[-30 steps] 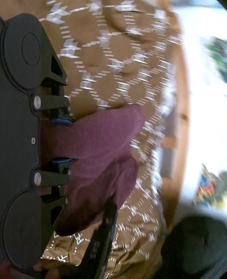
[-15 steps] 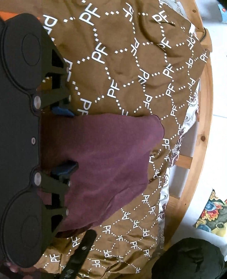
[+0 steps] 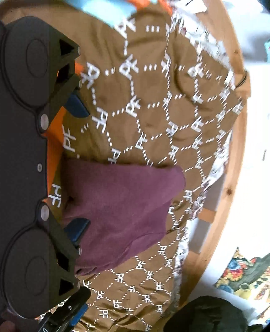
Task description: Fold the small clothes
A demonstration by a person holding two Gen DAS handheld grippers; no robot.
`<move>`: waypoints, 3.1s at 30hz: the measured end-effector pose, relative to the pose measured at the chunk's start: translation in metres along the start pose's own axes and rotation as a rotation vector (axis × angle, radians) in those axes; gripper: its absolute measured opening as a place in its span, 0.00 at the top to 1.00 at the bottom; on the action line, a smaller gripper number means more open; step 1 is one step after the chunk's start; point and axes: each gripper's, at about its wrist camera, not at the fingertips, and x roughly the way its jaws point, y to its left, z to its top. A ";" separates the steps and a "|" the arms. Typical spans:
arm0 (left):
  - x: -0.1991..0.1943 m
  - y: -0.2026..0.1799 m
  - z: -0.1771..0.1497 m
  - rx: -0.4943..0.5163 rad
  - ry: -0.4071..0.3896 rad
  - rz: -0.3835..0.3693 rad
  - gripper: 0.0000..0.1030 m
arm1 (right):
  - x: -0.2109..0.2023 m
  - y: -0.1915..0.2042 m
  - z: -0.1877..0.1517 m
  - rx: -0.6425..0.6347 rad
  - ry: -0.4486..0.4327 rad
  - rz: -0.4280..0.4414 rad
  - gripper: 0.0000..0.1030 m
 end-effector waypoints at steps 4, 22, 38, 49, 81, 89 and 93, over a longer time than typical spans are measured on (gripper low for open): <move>-0.033 -0.003 -0.008 0.017 -0.063 0.042 0.01 | -0.024 0.011 0.008 -0.050 -0.055 -0.001 0.00; -0.138 -0.005 -0.045 0.108 -0.287 0.069 0.01 | -0.137 0.049 0.021 -0.113 -0.199 0.006 0.00; -0.117 0.003 -0.093 0.165 -0.254 0.011 0.01 | -0.163 0.047 -0.029 -0.071 -0.198 -0.077 0.00; -0.092 0.012 -0.112 0.214 -0.208 0.043 0.01 | -0.137 0.046 -0.052 -0.112 -0.104 -0.139 0.00; -0.086 0.021 -0.114 0.187 -0.188 0.098 0.01 | -0.127 0.051 -0.062 -0.125 -0.045 -0.142 0.00; -0.085 0.021 -0.114 0.184 -0.183 0.098 0.01 | -0.127 0.051 -0.062 -0.123 -0.043 -0.144 0.00; -0.084 0.021 -0.114 0.185 -0.179 0.096 0.01 | -0.127 0.051 -0.062 -0.123 -0.042 -0.145 0.00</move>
